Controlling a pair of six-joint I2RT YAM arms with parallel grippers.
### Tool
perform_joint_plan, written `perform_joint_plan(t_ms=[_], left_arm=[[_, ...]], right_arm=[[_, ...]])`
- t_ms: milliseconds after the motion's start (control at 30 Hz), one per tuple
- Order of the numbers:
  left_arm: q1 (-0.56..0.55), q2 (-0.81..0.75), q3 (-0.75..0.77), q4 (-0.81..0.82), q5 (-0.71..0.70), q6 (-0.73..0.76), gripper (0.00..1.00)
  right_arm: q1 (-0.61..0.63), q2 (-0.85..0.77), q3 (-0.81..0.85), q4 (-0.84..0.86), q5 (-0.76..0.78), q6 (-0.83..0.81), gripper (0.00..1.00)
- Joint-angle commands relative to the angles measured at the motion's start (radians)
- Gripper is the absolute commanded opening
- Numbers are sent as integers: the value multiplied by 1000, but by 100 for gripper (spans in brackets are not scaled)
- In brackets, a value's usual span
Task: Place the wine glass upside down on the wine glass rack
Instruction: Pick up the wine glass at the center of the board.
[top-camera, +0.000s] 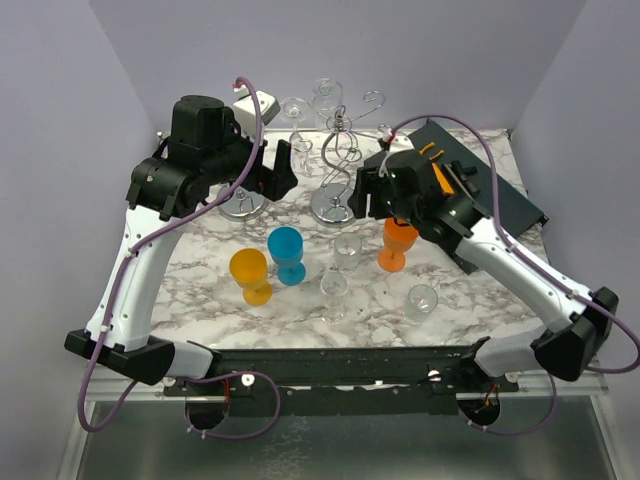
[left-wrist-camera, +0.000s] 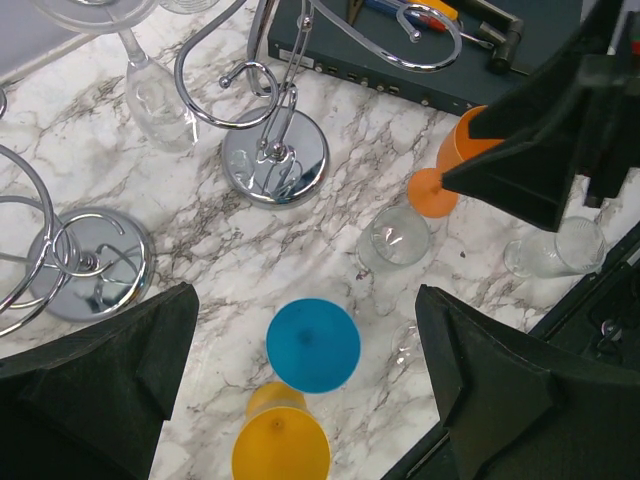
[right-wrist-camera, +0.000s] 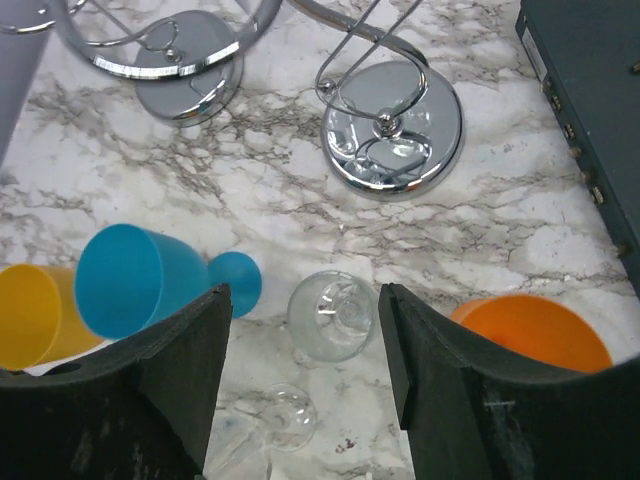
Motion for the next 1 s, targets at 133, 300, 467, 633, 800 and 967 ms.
perform_joint_plan(t_ms=[133, 300, 467, 633, 800, 967], left_arm=[[-3, -28, -3, -3, -21, 8, 99], [-3, -35, -13, -3, -18, 10, 99], [-3, -42, -35, 1, -14, 11, 99], [-3, -44, -31, 0, -16, 16, 99], [-2, -38, -21, -5, -10, 10, 99], [-3, -36, -17, -7, -2, 4, 99]], right_arm=[[182, -109, -150, -82, 109, 213, 64], [227, -131, -270, -80, 170, 369, 56], [229, -70, -312, -56, 272, 462, 55], [229, -9, -333, 28, 397, 533, 55], [229, 76, -316, 52, 482, 558, 55], [227, 118, -312, 78, 510, 563, 55]])
